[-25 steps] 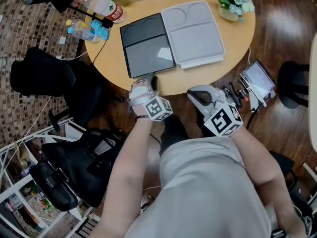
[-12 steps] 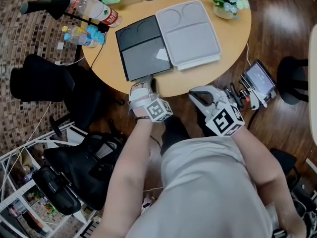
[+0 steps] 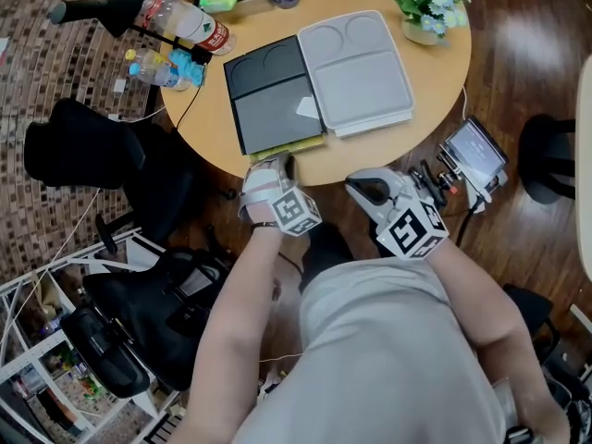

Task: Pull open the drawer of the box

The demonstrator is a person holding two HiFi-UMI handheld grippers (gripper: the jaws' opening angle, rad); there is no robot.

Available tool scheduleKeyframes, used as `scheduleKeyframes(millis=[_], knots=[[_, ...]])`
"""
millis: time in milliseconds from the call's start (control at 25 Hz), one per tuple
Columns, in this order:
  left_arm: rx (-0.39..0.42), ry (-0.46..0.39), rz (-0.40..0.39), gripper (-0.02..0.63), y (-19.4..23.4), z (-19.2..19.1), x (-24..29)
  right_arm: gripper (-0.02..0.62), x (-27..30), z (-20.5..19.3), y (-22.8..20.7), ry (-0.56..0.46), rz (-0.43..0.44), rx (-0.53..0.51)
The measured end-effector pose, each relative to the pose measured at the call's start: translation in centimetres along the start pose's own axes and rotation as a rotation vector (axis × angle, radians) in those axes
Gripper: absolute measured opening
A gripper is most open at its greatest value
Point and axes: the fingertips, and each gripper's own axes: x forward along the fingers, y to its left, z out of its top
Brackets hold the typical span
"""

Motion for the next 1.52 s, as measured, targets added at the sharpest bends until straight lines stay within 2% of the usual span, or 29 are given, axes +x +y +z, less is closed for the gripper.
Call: scheduleKeyframes(millis=[40, 440, 1040, 1520], knots=[[0.007, 0.01, 0.003, 0.049, 0.3, -0.1, 0.1, 0.002, 0.0, 0.0, 0.0, 0.004, 0.004, -0.001], [0.012, 0.041, 0.0, 0.037, -0.1, -0.5, -0.7, 0.002, -0.5, 0.3, 0.1, -0.009, -0.003, -0.014], [-0.062, 0.059, -0.049, 0.035, -6.8, -0.8, -5.6, 0.002, -1.9, -0.4, 3.5, 0.009, 0.091, -0.065], [-0.078, 0.059, -0.102, 0.035, -10.6, -0.7, -8.4, 0.002, -1.8, 0.0, 5.5, 0.0, 0.159, -0.1]])
